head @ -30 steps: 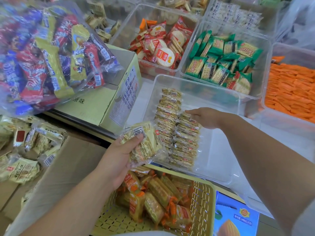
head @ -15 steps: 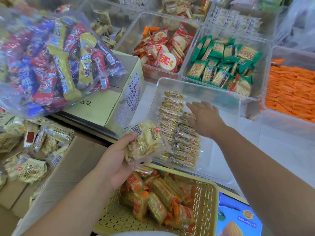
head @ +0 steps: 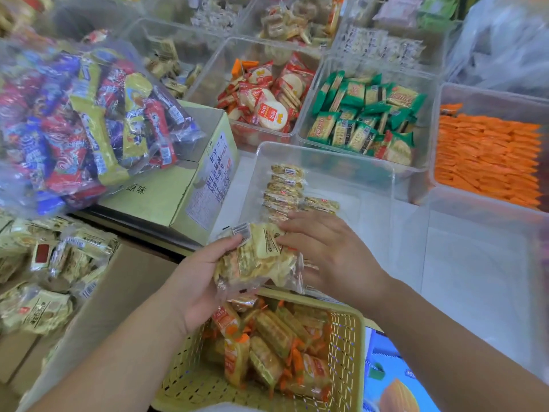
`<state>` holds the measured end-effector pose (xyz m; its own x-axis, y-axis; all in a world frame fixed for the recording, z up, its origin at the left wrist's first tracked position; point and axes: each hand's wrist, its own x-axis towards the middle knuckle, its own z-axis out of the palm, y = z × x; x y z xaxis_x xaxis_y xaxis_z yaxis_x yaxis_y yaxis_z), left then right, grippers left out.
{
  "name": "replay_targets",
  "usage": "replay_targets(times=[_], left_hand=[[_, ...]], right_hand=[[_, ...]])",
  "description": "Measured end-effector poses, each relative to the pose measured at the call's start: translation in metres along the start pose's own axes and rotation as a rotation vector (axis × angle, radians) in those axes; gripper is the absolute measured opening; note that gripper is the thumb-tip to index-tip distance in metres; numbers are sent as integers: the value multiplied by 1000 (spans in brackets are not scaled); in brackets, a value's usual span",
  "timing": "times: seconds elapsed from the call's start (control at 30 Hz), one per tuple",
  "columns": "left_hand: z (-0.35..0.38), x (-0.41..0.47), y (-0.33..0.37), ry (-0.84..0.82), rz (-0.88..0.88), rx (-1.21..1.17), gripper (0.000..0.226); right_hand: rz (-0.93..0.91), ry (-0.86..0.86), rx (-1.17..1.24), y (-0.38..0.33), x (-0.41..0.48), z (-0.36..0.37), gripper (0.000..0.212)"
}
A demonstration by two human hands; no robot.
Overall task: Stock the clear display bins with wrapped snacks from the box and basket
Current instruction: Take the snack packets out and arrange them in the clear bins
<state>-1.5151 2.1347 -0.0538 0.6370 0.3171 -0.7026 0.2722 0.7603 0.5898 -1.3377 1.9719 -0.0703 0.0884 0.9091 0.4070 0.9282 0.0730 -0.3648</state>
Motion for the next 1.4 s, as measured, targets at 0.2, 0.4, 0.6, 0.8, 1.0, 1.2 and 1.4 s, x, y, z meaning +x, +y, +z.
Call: replay_targets(times=[0.2,0.4,0.6,0.8,1.0,1.2,1.4], left_hand=[[-2,8,1,184,94,-79,30],[-2,9,-8,268,216,74,67],[6,11,-12,231,267,81,91],[0,13,-13,186,218,1,88],[-9,10,-11,206,209,-140,60],[-7,-1,-9,227,468,256,35],[-9,-15,-2,183,844,882,85]], right_hand=[[114,11,-119,36,-8,-12,29],[500,132,-222,100,7,-22,21],[753,-299,-272,144,32,17,21],[716,-734,-265,156,46,51,21],[766,-763,-244,157,46,61,39],[824,-452,-209,122,40,43,48],[764,-33,553,24,22,6,30]])
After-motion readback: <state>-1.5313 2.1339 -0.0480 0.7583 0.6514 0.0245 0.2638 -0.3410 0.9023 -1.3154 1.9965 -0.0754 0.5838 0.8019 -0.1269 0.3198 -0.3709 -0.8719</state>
